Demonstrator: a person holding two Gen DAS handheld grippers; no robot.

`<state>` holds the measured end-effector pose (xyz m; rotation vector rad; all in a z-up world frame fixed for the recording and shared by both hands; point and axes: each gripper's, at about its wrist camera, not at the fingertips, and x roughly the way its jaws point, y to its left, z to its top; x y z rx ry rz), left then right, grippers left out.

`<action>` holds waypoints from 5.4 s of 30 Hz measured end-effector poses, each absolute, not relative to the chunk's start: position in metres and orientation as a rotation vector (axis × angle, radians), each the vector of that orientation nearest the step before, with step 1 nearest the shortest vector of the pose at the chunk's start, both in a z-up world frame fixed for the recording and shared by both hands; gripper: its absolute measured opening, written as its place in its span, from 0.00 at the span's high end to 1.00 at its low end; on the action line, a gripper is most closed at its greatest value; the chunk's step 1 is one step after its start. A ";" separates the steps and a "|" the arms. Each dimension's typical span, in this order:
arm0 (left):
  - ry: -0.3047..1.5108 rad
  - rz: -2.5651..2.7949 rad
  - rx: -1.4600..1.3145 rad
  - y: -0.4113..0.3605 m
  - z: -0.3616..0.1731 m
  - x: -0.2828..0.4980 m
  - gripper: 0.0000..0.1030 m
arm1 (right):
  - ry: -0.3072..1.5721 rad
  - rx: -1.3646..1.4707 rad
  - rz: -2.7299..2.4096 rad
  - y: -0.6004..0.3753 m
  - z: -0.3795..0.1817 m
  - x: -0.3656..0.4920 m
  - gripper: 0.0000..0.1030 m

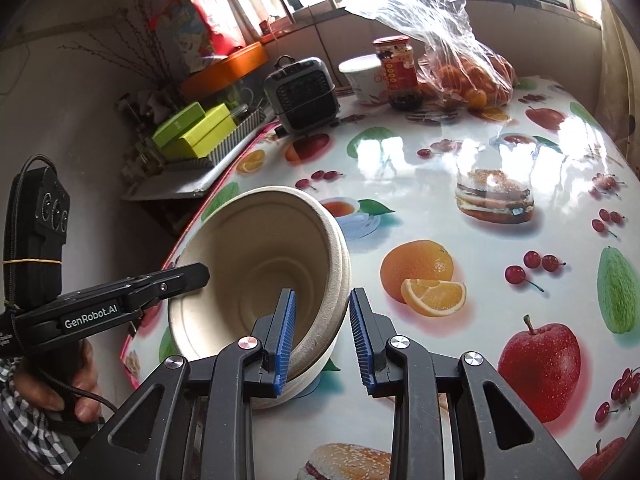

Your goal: Organize plates and bowls

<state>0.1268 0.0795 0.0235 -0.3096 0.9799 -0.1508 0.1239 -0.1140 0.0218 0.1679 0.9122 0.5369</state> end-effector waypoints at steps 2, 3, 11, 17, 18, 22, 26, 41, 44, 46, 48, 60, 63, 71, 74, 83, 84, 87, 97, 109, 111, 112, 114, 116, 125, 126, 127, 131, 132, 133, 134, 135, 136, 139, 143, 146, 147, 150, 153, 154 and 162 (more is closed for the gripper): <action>0.978 -0.134 -0.317 0.087 0.022 0.124 0.84 | 0.923 0.164 0.553 -0.106 0.020 0.127 0.74; 0.978 -0.125 -0.324 0.091 0.021 0.123 0.84 | 0.928 0.161 0.561 -0.101 0.019 0.128 0.74; 0.984 -0.084 -0.349 0.115 0.014 0.119 0.84 | 0.951 0.129 0.593 -0.075 0.013 0.132 0.74; 0.997 -0.074 -0.354 0.122 0.006 0.118 0.84 | 0.972 0.114 0.594 -0.066 0.006 0.136 0.73; 0.999 -0.075 -0.357 0.124 0.005 0.118 0.84 | 0.972 0.111 0.593 -0.064 0.006 0.136 0.73; 1.005 -0.078 -0.367 0.127 0.001 0.118 0.84 | 0.969 0.101 0.588 -0.060 0.006 0.137 0.73; 1.002 -0.085 -0.367 0.127 0.001 0.118 0.84 | 0.965 0.099 0.582 -0.060 0.007 0.136 0.72; 0.977 -0.088 -0.347 0.123 0.000 0.112 0.77 | 0.938 0.083 0.566 -0.059 0.010 0.129 0.56; 0.973 -0.084 -0.341 0.123 0.001 0.111 0.77 | 0.934 0.087 0.562 -0.061 0.010 0.128 0.54; 0.970 -0.084 -0.339 0.123 0.001 0.110 0.77 | 0.932 0.091 0.556 -0.062 0.010 0.127 0.53; 0.966 -0.086 -0.336 0.122 0.002 0.109 0.77 | 0.930 0.092 0.555 -0.062 0.011 0.126 0.53; 0.919 -0.075 -0.320 0.121 0.011 0.098 0.59 | 0.886 0.079 0.544 -0.063 0.019 0.114 0.51; 0.890 -0.058 -0.308 0.120 0.015 0.090 0.59 | 0.867 0.065 0.535 -0.063 0.022 0.108 0.49; 0.837 -0.003 -0.234 0.109 0.024 0.064 0.59 | 0.796 0.037 0.511 -0.071 0.030 0.080 0.39; 0.818 0.020 -0.204 0.103 0.027 0.053 0.49 | 0.778 0.020 0.504 -0.073 0.031 0.068 0.38; 0.765 0.068 -0.138 0.088 0.019 0.022 0.44 | 0.734 -0.016 0.469 -0.078 0.023 0.039 0.28; 0.760 0.074 -0.130 0.087 0.018 0.019 0.44 | 0.729 -0.026 0.464 -0.078 0.021 0.036 0.27; 0.744 0.098 -0.122 0.084 0.013 0.009 0.44 | 0.732 -0.052 0.453 -0.076 0.012 0.028 0.25; 0.765 0.165 -0.098 0.075 0.001 -0.004 0.44 | 0.735 -0.079 0.419 -0.075 -0.008 0.008 0.18; 0.775 0.152 -0.101 0.071 -0.006 -0.007 0.44 | 0.761 -0.032 0.401 -0.079 -0.016 0.002 0.18; 0.775 0.150 -0.093 0.070 -0.007 -0.006 0.44 | 0.766 -0.032 0.398 -0.079 -0.017 0.001 0.18; 0.777 0.146 -0.091 0.069 -0.007 -0.006 0.44 | 0.768 -0.031 0.398 -0.078 -0.017 0.001 0.18; 0.779 0.145 -0.085 0.068 -0.008 -0.006 0.44 | 0.767 -0.030 0.394 -0.078 -0.017 0.001 0.18; 0.781 0.141 -0.082 0.068 -0.009 -0.006 0.44 | 0.766 -0.028 0.392 -0.078 -0.017 0.001 0.18; 0.780 0.127 -0.081 0.067 -0.009 -0.007 0.44 | 0.760 -0.028 0.390 -0.079 -0.016 0.001 0.18; 0.779 0.126 -0.079 0.066 -0.009 -0.007 0.44 | 0.759 -0.029 0.389 -0.079 -0.015 0.001 0.18; 0.780 0.127 -0.079 0.067 -0.009 -0.007 0.44 | 0.758 -0.029 0.387 -0.079 -0.015 0.001 0.18; 0.781 0.128 -0.082 0.066 -0.009 -0.008 0.44 | 0.757 -0.027 0.382 -0.079 -0.014 0.001 0.18; 0.780 0.129 -0.081 0.066 -0.009 -0.008 0.44 | 0.758 -0.026 0.380 -0.079 -0.014 0.001 0.18; 0.780 0.128 -0.080 0.066 -0.009 -0.008 0.44 | 0.758 -0.025 0.379 -0.079 -0.014 0.000 0.18; 0.780 0.128 -0.080 0.066 -0.009 -0.008 0.44 | 0.757 -0.024 0.378 -0.080 -0.014 0.000 0.18; 0.779 0.128 -0.080 0.066 -0.009 -0.008 0.44 | 0.756 -0.025 0.378 -0.080 -0.014 0.000 0.18; 0.779 0.127 -0.079 0.066 -0.009 -0.008 0.44 | 0.756 -0.026 0.378 -0.080 -0.014 0.000 0.18; 0.780 0.127 -0.079 0.066 -0.010 -0.008 0.44 | 0.758 -0.025 0.378 -0.080 -0.015 0.000 0.18; 0.782 0.126 -0.077 0.065 -0.010 -0.008 0.44 | 0.758 -0.024 0.378 -0.080 -0.014 0.000 0.18; 0.781 0.126 -0.076 0.065 -0.010 -0.008 0.44 | 0.758 -0.024 0.379 -0.080 -0.014 0.001 0.18; 0.781 0.126 -0.077 0.065 -0.010 -0.008 0.44 | 0.758 -0.025 0.379 -0.080 -0.014 0.001 0.18; 0.781 0.127 -0.077 0.065 -0.010 -0.008 0.44 | 0.758 -0.025 0.379 -0.080 -0.014 0.001 0.18; 0.784 0.124 -0.077 0.066 -0.010 -0.007 0.44 | 0.758 -0.024 0.378 -0.080 -0.015 0.001 0.18; 0.783 0.124 -0.077 0.066 -0.010 -0.007 0.44 | 0.759 -0.025 0.378 -0.080 -0.014 0.001 0.18; 0.785 0.123 -0.077 0.066 -0.011 -0.007 0.44 | 0.758 -0.025 0.379 -0.080 -0.014 0.001 0.18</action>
